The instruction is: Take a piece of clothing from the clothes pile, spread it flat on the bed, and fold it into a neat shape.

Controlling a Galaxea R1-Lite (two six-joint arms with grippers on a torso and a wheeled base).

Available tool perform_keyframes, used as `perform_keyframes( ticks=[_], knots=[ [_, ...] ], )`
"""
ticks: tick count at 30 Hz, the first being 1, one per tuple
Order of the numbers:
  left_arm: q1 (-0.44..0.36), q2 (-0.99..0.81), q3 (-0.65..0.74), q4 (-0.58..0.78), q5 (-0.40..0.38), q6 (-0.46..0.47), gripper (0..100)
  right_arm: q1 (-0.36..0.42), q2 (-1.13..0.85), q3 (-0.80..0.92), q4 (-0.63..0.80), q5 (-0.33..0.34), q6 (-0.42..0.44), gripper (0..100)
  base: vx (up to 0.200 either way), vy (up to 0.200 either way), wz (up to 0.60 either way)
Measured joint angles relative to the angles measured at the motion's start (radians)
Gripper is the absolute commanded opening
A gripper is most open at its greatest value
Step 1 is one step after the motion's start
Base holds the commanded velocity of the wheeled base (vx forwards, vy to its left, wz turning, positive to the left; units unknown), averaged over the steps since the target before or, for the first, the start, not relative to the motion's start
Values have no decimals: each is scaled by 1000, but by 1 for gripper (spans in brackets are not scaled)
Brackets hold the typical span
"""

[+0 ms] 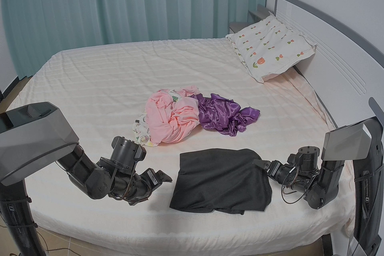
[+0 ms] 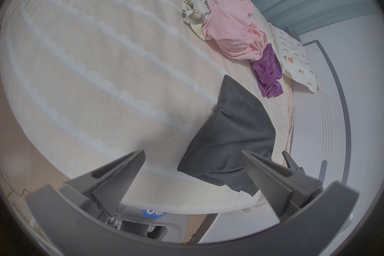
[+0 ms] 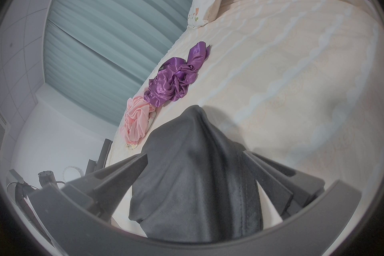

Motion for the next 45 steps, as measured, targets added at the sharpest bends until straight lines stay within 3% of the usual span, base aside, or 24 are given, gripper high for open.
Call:
perform_keyframes(
  ticks=[16, 30, 40, 41, 45],
  knots=[
    [-28, 41, -39, -3, 25, -6, 100, -1, -7, 4, -2, -1, 0, 100, 0, -150, 0],
    [-77, 123, -34, -66, 185, 210, 100, -2, -9, 10, -21, -1, 0, 100, 0, 0, 0],
    [-110, 177, -23, -118, 213, 223, 100, -6, -5, 24, -48, 0, -1, 100, 0, 0, 0],
    [-115, 179, -21, -118, 213, 223, 0, -5, -4, 24, -48, 0, -1, 100, 0, 0, 0],
    [-121, 182, -16, -126, 213, 222, 0, -5, -2, 26, -48, 0, -1, 100, 0, 0, 0]
  ],
)
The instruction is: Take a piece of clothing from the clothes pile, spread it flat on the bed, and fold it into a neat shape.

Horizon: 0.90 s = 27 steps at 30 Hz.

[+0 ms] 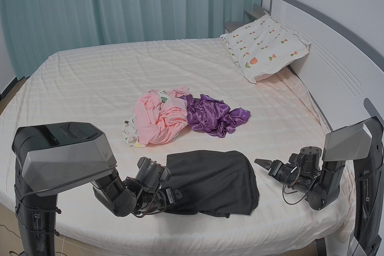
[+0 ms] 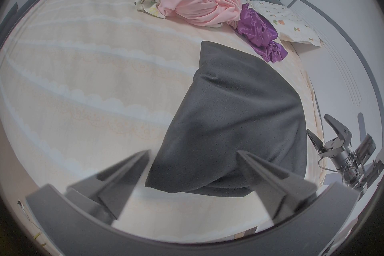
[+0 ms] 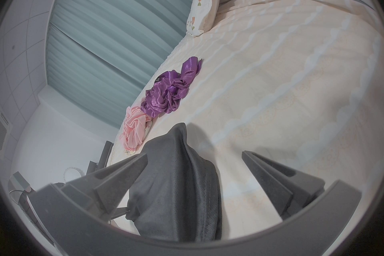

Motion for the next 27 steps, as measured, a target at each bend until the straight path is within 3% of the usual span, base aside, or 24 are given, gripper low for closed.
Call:
perform_keyframes(
  ticks=[19, 20, 27],
  knots=[
    [-4, -48, 134, -1, 11, -33, 0, 3, 4, 9, 0, 0, -1, 100, 0, 0, 0],
    [-5, -51, 135, 0, 11, -34, 100, 3, 4, 9, 0, 0, -1, 100, 0, 0, 0],
    [-4, -62, 139, 2, 10, -34, 100, 3, 4, 10, 0, 0, -1, 100, 0, 0, 0]
  ],
)
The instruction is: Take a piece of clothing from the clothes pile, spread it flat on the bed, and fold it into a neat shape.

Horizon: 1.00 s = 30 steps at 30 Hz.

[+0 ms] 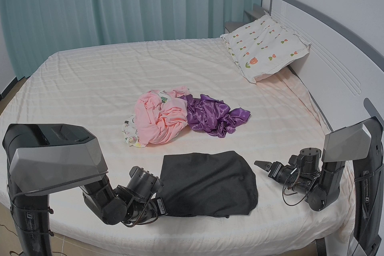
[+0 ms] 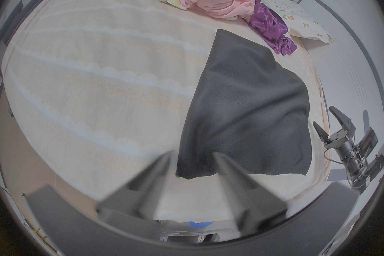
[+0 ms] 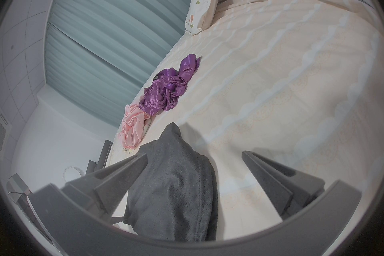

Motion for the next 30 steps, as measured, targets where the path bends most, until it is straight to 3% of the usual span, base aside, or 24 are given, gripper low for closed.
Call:
perform_keyframes(
  ticks=[9, 19, 25, 26, 30],
  knots=[
    [54, -25, -92, -1, -8, -9, 100, 0, 1, 0, 0, 0, -1, 100, 0, 0, 0],
    [110, 95, -385, 3, 1, -13, 100, 0, 4, -1, 0, 0, -1, 100, 0, 0, 0],
    [130, 211, -540, 4, 45, 1, 100, 1, 8, -3, 0, 0, -1, 100, 0, 0, 0],
    [133, 230, -558, 4, 49, 14, 0, 1, 9, -4, 0, 0, 0, 100, 0, 0, 0],
    [141, 276, -599, 5, 56, 37, 0, 2, 13, -7, 0, 0, -1, 100, 0, 0, 0]
  ],
)
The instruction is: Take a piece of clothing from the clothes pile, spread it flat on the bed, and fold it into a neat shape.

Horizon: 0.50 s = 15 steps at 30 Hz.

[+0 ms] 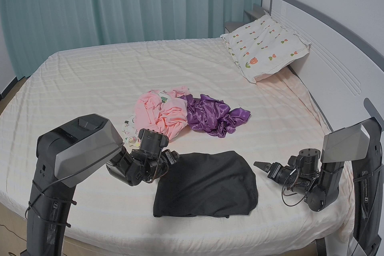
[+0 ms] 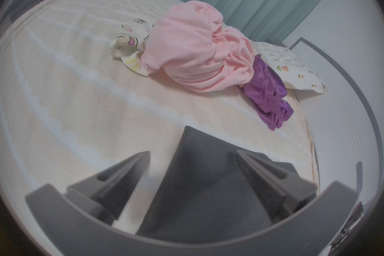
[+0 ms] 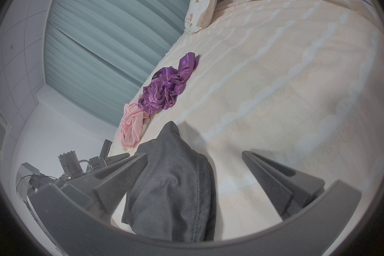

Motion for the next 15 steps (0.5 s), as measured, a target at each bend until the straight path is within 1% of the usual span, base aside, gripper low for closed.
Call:
perform_keyframes(
  ticks=[2, 5, 8, 11, 15],
  knots=[
    [2, 17, -21, -1, 14, 1, 0, 1, 1, 0, 0, 0, 0, 100, 0, 0, 0],
    [6, 37, -40, -8, 64, -3, 0, 1, 3, -1, 0, 0, 0, 100, 0, 0, 0],
    [10, 50, -48, -33, 96, -40, 0, 1, 3, 0, 0, 0, 0, 100, 0, 0, 0],
    [13, 56, -47, -56, 108, -78, 0, 1, 3, 3, 0, 0, 0, 100, 0, 0, 0],
    [19, 59, -31, -58, 114, -84, 0, 1, 2, 5, 0, 0, 0, 100, 0, 0, 0]
  ],
)
